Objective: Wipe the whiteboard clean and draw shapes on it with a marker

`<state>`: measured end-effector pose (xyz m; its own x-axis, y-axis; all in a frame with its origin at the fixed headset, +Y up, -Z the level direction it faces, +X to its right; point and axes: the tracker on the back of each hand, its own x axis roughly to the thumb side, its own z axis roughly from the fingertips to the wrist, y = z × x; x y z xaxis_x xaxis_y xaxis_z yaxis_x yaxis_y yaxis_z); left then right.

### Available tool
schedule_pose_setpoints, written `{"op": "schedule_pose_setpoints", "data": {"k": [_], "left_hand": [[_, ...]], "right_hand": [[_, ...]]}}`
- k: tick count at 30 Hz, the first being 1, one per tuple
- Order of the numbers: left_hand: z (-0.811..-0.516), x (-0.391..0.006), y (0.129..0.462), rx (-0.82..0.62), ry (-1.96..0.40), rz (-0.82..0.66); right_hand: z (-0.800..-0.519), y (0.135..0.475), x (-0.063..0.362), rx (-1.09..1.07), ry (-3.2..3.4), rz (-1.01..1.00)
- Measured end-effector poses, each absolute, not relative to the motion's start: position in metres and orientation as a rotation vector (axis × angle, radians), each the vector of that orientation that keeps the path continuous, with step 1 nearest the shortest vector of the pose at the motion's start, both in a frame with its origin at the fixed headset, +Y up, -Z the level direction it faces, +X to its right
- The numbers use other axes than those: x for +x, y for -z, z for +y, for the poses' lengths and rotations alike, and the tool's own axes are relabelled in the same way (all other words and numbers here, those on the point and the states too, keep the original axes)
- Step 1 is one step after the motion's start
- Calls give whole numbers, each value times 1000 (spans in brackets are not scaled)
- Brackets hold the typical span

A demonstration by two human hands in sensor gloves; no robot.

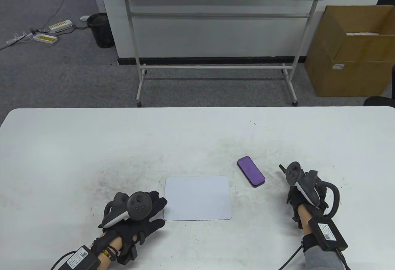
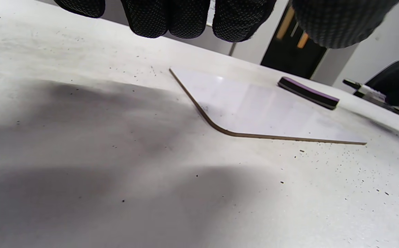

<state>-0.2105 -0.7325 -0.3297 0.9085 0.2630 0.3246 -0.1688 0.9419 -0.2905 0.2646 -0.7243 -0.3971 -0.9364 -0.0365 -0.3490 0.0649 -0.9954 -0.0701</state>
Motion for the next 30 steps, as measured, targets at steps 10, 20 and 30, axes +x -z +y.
{"op": "schedule_pose_setpoints", "data": {"k": [10, 20, 30], "left_hand": [[-720, -203, 319, -79, -292, -356], [-719, -192, 313, -12, -379, -414], [-718, -179, 306, 67, -359, -490]], "right_hand": [[-685, 357, 160, 83, 3269, 130], [-687, 327, 66, -354, 3332, -120], [-707, 320, 26, -694, 3477, -486]]}}
